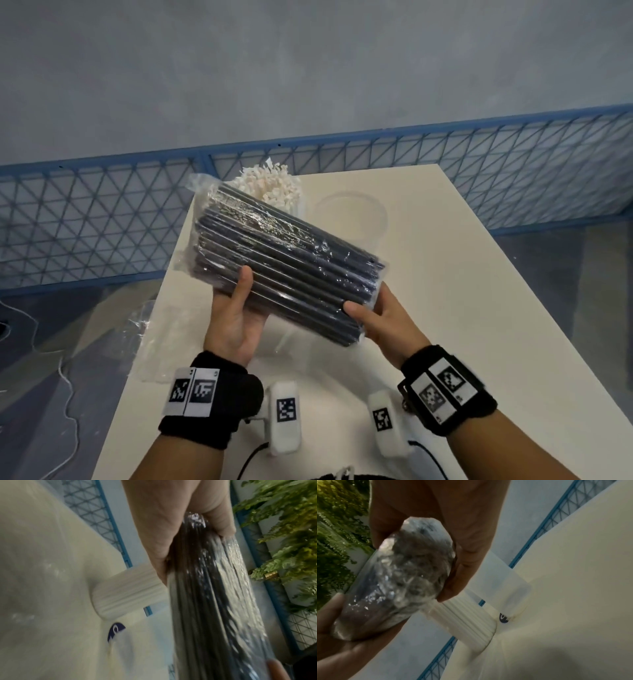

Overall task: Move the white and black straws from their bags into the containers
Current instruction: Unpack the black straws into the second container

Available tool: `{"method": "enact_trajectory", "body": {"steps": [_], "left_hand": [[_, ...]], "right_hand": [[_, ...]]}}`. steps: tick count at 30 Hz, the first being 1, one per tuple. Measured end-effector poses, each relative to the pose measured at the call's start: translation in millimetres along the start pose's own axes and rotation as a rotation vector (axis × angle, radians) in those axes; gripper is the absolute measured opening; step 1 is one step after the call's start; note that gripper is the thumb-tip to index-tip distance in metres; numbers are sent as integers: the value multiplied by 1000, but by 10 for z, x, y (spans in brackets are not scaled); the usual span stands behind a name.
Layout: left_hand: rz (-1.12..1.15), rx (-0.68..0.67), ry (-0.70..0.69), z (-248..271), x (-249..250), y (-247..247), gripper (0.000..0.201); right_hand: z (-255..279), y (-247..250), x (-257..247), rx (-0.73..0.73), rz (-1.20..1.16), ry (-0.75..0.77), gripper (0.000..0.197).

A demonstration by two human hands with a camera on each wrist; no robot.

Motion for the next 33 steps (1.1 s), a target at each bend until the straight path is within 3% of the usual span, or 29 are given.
{"method": "enact_trajectory", "body": {"steps": [5,9,12,14,17,20,23,26,29,33], "left_hand": [[-52,46,-101,28,303,86,90],[-185,157,-227,84,458,37,93],[-453,138,-305,135,448,-197,57],[-537,133,-337,178,379,-331,45],[-615,109,-368,218,258,-508,40],[-719,84,-367,215,133,-647,34],[-840,56,-390,218,55,-760,31],[-908,-10,-391,217,25,-845,32],[-970,-73,-377,212,7,-906,35],[-1048,-144,-322,180,-81,-957,48]], "right_hand": [[12,213,7,-16,17,-44,94],[72,339,136,33,-34,-133,87],[111,456,138,110,86,-95,95],[128,555,102,182,219,-68,104],[110,621,-144,260,579,96,100],[101,396,-676,248,811,456,67],[77,170,-1043,182,736,606,45],[29,186,-1159,247,695,573,41],[-30,316,-1142,333,601,507,50],[-159,394,-1169,322,582,453,43]]}}
Point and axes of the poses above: each hand's wrist, its own z-axis away from the middle knuckle, its own y-axis out of the back of the hand, x = y × z, the point moved 8 cm from there along -z, towards the middle knuckle, and after that the axes turned 11 degrees about y, right-handed, at the moved point
